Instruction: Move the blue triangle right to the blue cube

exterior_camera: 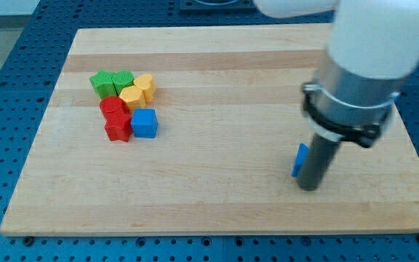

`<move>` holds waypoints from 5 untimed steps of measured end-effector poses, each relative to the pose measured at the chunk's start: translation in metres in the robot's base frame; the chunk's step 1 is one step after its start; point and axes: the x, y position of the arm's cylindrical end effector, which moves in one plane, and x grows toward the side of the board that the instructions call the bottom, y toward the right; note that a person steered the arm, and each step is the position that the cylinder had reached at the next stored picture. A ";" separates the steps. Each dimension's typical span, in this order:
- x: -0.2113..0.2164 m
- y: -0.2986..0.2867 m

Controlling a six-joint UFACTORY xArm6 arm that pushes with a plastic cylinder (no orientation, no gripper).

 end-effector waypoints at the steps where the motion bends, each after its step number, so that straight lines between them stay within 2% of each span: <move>1: -0.010 -0.019; 2: -0.007 0.032; 3: 0.025 0.091; 5: 0.024 0.098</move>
